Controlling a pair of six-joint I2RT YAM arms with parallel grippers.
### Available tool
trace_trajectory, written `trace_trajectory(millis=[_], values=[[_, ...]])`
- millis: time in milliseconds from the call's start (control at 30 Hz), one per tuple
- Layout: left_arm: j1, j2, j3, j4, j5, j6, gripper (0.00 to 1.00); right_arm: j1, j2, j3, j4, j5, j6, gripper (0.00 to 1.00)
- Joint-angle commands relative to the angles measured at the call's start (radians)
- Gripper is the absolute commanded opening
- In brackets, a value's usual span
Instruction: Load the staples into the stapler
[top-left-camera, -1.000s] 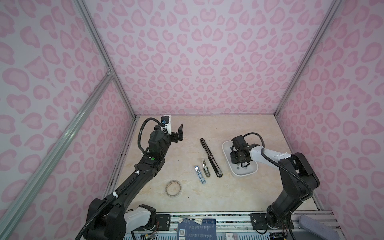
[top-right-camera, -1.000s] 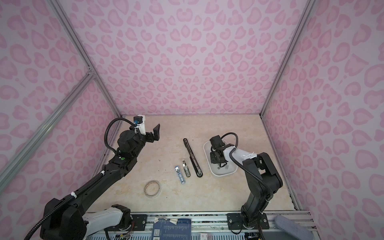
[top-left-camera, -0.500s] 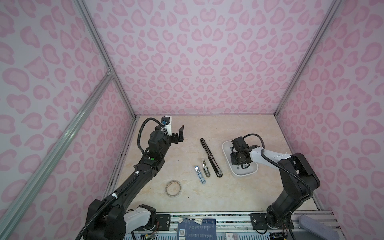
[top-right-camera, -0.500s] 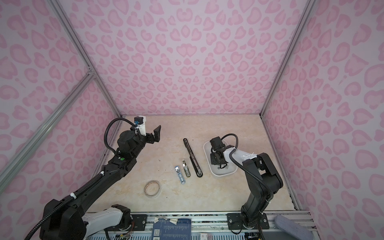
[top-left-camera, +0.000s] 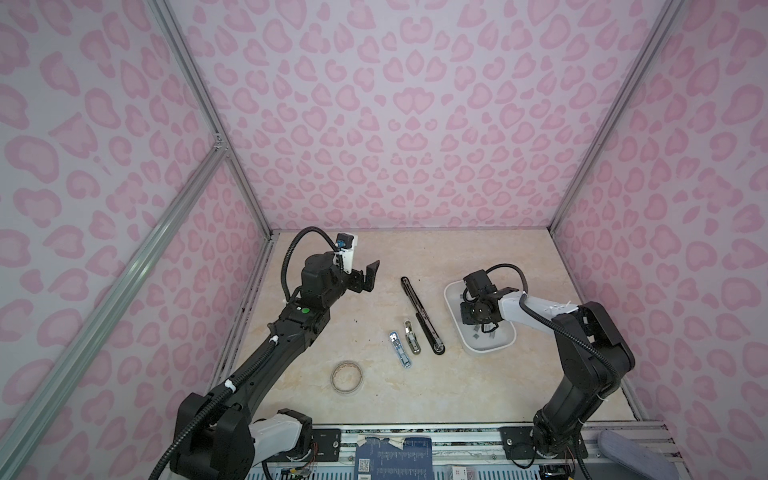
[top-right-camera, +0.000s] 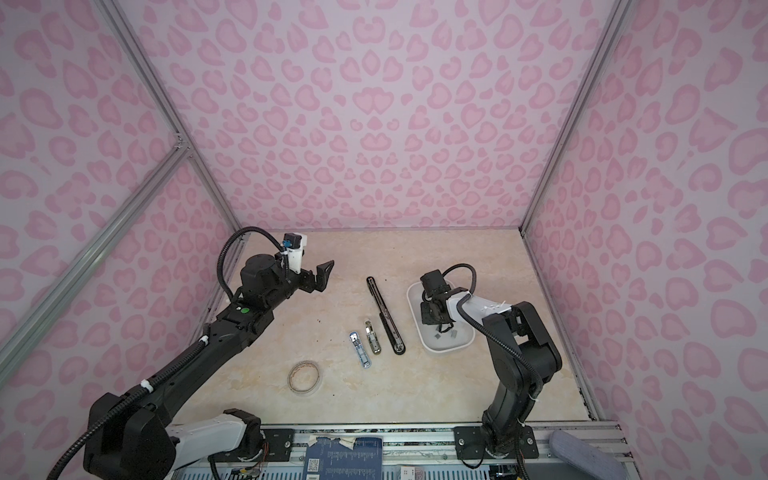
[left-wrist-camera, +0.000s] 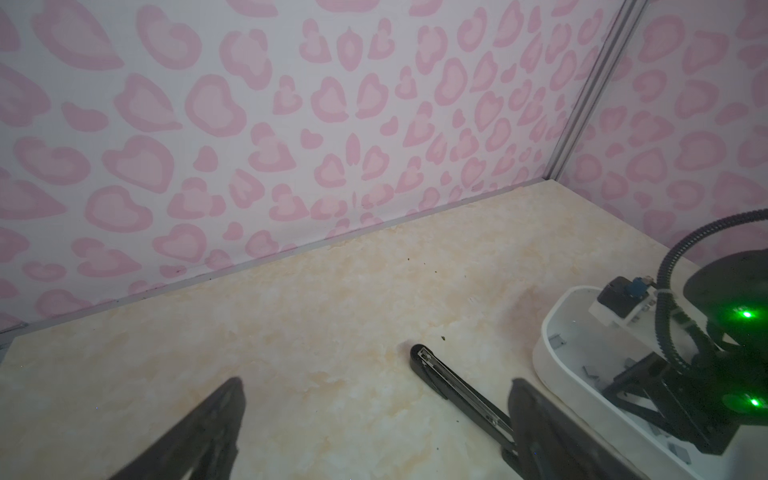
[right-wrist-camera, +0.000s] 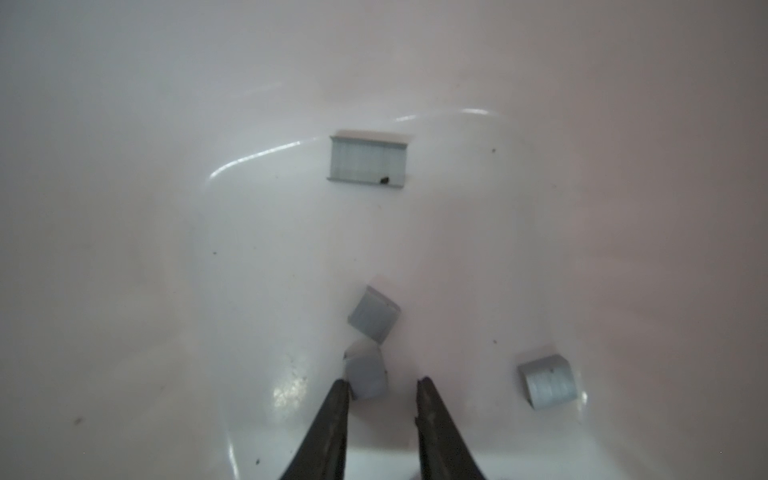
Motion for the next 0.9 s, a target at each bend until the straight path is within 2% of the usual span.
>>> trace_trajectory(millis=[0, 333, 533, 867], values=[[0.000, 0.012, 0.024, -0.030, 0.053, 0.015, 0.99, -0.002, 0.016, 0.004, -0.007, 0.006, 0.003, 0.29], [0.000, 0.037, 0.041, -0.049, 0.055, 0.022, 0.99, -0.001, 0.036, 0.019, 0.001, -0.008, 0.008, 0.28], [0.000, 0.055, 0.056, -0.066, 0.052, 0.024, 0.99, 0.000, 0.056, 0.033, -0.005, -0.018, 0.005, 0.20], [-0.001, 0.058, 0.055, -0.073, 0.055, 0.019, 0.98, 0.002, 0.042, 0.021, -0.016, -0.010, 0.008, 0.15]])
